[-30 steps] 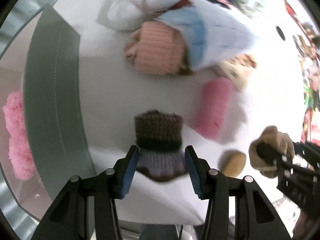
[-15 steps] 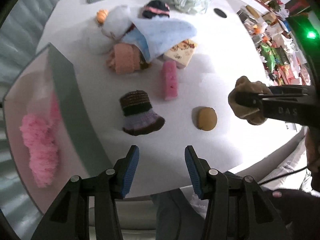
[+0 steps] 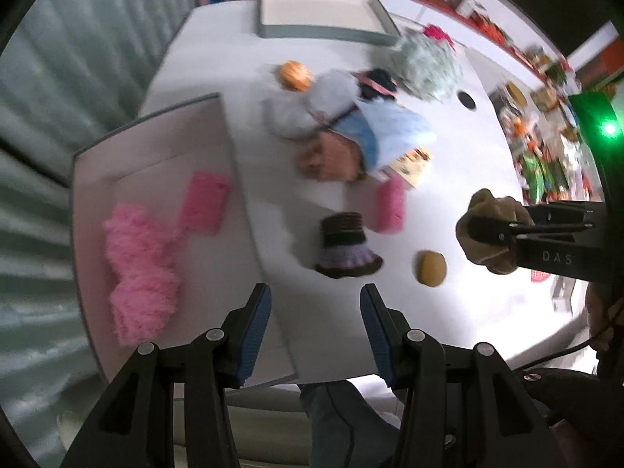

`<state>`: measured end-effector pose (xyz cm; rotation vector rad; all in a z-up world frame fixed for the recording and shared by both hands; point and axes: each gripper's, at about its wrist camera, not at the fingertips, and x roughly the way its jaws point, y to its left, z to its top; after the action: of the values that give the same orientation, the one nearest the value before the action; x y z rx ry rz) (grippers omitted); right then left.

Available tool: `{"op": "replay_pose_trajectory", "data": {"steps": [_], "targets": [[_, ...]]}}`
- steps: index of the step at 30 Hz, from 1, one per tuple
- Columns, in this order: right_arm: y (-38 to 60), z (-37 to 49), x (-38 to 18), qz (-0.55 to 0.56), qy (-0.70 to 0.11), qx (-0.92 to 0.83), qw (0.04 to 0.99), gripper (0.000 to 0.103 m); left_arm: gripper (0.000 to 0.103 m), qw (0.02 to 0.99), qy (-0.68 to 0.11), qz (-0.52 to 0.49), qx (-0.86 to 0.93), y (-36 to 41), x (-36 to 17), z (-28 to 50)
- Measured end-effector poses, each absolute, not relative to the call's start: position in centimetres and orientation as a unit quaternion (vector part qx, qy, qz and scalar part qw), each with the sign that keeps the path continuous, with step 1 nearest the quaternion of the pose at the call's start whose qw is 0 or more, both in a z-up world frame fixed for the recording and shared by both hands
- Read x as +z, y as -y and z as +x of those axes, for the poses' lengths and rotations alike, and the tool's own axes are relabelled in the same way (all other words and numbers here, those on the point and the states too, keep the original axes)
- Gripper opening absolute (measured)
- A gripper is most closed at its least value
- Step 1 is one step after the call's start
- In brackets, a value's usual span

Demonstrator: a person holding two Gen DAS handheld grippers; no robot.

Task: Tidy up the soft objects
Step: 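Carry the tan plush with the right tool into the box and release it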

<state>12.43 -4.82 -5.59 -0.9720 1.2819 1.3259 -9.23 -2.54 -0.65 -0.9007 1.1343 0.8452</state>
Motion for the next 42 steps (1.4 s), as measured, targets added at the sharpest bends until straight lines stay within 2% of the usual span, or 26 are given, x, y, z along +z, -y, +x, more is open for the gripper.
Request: {"op": "replay_pose_trajectory", "data": {"steps": [26,42], "targets": [[-0.4,-0.7,-0.8,-0.478,-0.409,0.645,0.433,0.046,0.051,0.609,-0.423,-0.460,0.488,1.4,-1.0,-21.0],[-3.0,-9.3,0.4,-0.512,-0.347,0.690,0.376,0.046,0.051,0.588,-0.408,-0.479,0.508,0.9,-1.5,-24.0]]}}
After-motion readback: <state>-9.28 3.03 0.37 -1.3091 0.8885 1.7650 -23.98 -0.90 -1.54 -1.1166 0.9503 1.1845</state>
